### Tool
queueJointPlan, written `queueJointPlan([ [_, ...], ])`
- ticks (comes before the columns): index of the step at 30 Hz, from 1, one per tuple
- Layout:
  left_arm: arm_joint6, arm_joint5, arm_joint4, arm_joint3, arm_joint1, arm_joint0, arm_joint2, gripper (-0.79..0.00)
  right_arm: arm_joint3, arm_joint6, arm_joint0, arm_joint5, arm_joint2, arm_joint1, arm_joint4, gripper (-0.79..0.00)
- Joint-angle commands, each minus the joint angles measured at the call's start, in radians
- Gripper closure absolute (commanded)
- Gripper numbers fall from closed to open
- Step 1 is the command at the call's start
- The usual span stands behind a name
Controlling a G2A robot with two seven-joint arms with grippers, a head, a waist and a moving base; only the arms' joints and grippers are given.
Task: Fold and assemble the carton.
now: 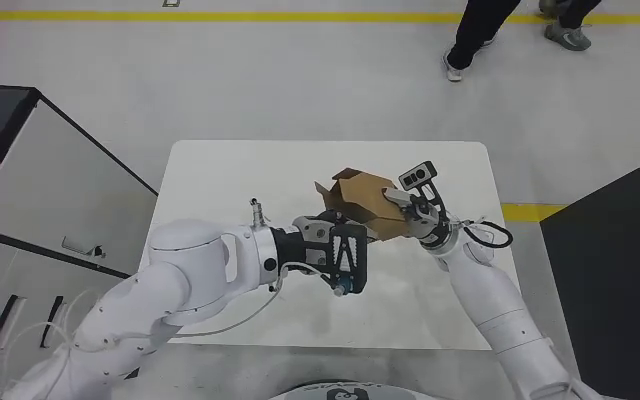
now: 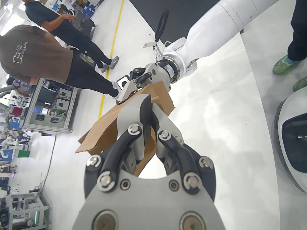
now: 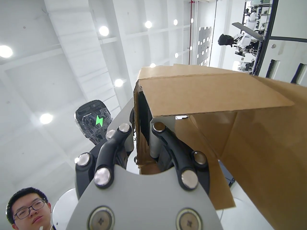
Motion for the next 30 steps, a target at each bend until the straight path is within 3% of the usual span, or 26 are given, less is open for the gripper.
queueJointPlan([
  [1, 0.005, 0.008, -0.019, 0.0, 0.003, 0.005, -0.028, 0.0, 0.004, 0.006, -0.002, -0.001, 0.006, 0.0, 0.002, 0.0],
  [8, 0.014, 0.034, -0.057, 0.0, 0.015, 0.043, -0.148, 0.0, 0.009, 0.041, -0.007, -0.006, 0.02, -0.001, 0.015, 0.0],
  [17, -0.001, 0.022, -0.051, 0.0, 0.035, 0.156, -0.284, 0.0, 0.0, 0.115, -0.005, -0.03, 0.042, -0.002, 0.037, 0.0],
  [23, 0.016, 0.009, -0.045, 0.0, 0.039, 0.207, -0.278, 0.0, -0.002, 0.155, 0.0, -0.035, 0.048, -0.004, 0.047, 0.0],
  [30, 0.054, 0.009, -0.023, 0.0, 0.031, 0.178, -0.199, 0.0, 0.002, 0.152, 0.013, -0.023, 0.031, -0.009, 0.037, 0.0],
])
